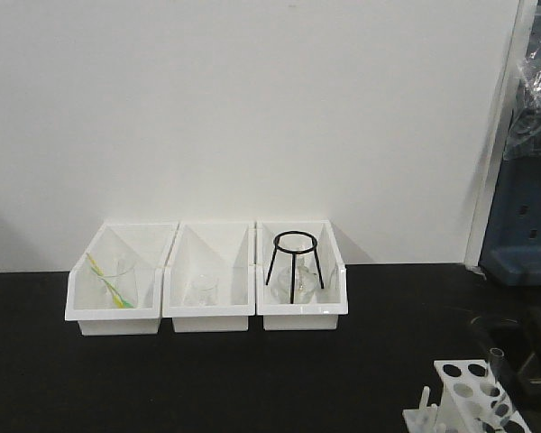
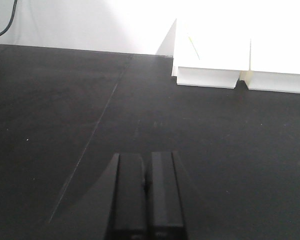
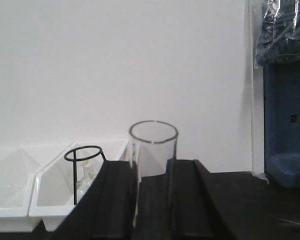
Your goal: Flip and reinsert test tube from rack
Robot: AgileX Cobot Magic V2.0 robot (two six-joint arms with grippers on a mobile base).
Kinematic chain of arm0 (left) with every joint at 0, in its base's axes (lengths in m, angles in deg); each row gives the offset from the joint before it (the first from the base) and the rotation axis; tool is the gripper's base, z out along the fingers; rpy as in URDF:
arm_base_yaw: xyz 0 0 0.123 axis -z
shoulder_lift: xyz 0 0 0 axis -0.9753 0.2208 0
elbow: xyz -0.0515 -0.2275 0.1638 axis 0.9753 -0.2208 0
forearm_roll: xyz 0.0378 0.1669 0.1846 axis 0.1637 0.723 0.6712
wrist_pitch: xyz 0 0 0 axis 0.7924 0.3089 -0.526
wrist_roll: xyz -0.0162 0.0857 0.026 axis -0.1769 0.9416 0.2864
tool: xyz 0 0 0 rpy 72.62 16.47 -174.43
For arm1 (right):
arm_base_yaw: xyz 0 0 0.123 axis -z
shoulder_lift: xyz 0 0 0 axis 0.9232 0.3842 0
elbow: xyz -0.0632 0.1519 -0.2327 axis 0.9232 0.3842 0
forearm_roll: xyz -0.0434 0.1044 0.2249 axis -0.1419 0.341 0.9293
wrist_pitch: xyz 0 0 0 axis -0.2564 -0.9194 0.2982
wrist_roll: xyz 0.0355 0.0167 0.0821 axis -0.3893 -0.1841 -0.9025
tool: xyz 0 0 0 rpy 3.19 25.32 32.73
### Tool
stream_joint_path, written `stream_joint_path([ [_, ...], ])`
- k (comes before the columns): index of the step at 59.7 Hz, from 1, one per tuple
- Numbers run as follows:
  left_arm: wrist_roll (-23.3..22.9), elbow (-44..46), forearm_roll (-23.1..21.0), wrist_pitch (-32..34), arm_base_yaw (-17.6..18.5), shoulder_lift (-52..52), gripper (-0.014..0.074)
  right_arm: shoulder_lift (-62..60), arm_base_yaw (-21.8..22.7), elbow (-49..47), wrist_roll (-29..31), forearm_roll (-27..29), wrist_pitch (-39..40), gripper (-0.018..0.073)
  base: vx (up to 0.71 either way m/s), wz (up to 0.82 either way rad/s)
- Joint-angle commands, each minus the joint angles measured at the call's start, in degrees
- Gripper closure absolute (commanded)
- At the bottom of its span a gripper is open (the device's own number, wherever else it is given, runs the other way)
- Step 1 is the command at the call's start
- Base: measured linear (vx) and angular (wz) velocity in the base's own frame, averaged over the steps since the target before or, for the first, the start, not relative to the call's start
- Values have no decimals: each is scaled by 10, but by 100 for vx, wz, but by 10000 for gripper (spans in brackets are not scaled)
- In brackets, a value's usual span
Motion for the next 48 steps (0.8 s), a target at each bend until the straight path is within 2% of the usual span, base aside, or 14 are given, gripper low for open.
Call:
stream_joint_path([
  [1, 0, -1, -2, 46, 1, -2, 603, 7, 2, -15, 29, -6, 59, 568, 0, 0],
  [10, 0, -1, -2, 46, 1, -2, 603, 35, 2, -15, 27, -15, 94, 568, 0, 0],
  [48, 0, -1, -2, 46, 1, -2, 603, 158, 2, -15, 29, -18, 135, 568, 0, 0],
])
